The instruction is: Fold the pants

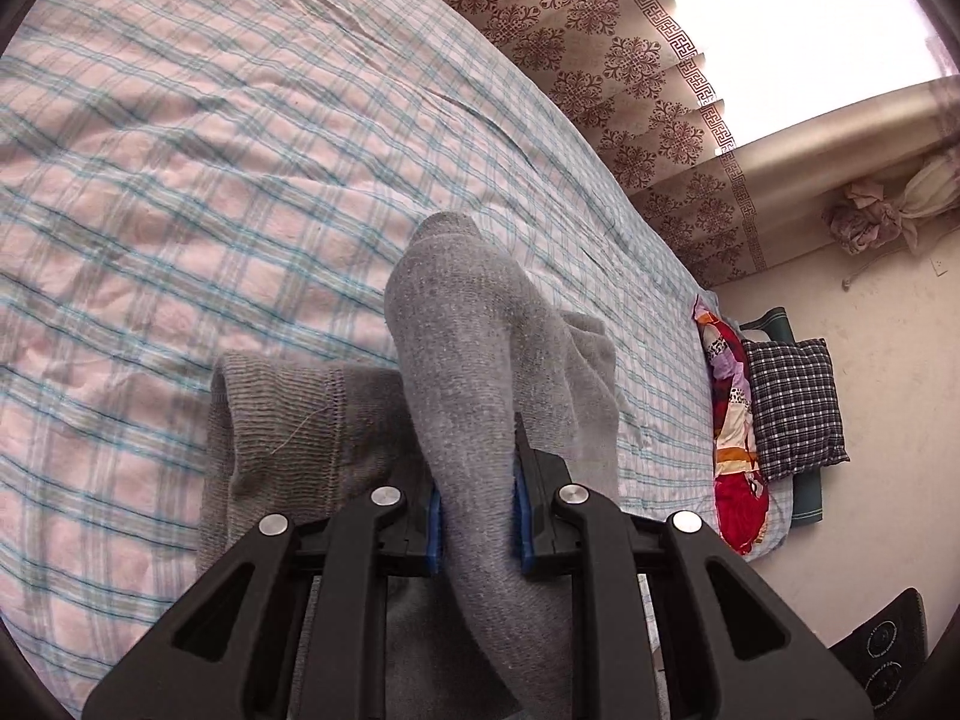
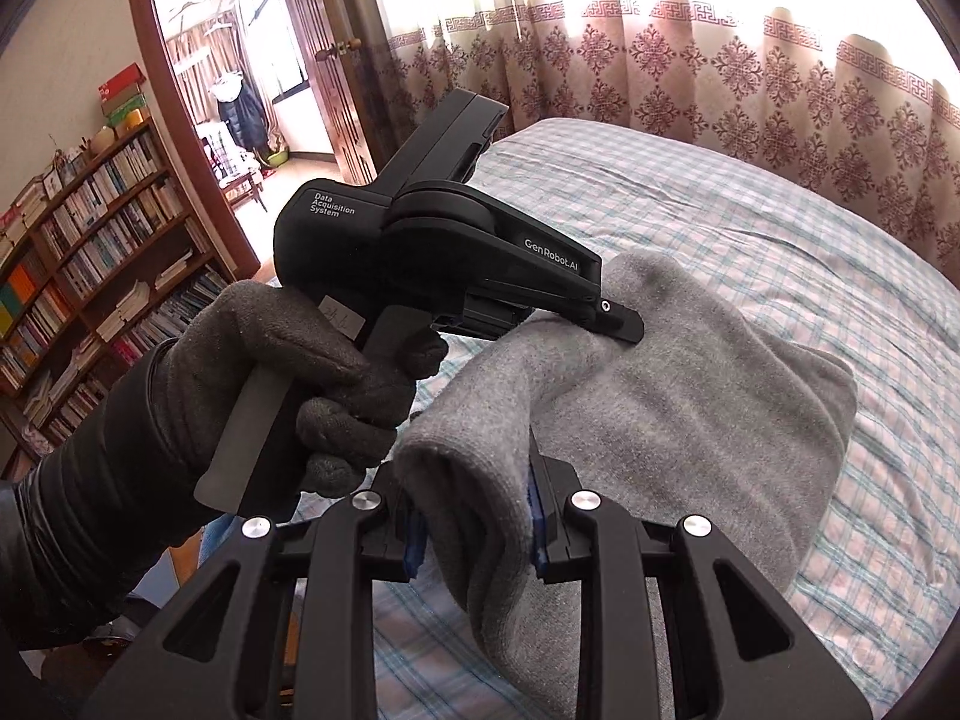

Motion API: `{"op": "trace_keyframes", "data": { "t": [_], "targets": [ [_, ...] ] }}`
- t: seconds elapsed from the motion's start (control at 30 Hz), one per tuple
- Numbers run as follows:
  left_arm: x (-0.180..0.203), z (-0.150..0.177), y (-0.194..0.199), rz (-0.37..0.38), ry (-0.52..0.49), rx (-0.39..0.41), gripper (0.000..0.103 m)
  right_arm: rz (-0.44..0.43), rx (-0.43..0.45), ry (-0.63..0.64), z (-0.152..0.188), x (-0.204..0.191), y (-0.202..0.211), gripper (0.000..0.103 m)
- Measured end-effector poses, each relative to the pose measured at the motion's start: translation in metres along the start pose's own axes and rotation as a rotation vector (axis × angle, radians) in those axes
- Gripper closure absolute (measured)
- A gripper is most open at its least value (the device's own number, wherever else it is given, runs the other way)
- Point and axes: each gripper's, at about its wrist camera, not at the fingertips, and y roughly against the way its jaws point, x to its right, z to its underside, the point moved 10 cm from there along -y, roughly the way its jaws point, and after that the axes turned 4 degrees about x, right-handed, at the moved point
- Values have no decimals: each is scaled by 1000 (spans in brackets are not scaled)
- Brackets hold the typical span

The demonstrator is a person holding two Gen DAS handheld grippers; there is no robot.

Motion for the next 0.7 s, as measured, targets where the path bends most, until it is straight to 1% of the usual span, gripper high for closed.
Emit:
{"op": "trace_keyframes", "data": {
  "t": [0.17,0.43,0.57,0.6,0.7],
  "targets": [
    [-21,4,1,0,36,-2,85,-17,-34,17,3,-9,-16,78],
    [-38,2,1,1,58,-9,83,-20,-53,20,2,-15,-35,78],
    [-43,1,3,-28,55,-5,80,-14,-68,29,5,-20,-45,77],
    [-44,1,4,-44,52,-1,76,-14,-72,30,6,-20,-48,76],
    [-47,1,7,-79,35,5,74,-30,-87,27,10,-21,-57,70]
  ]
}}
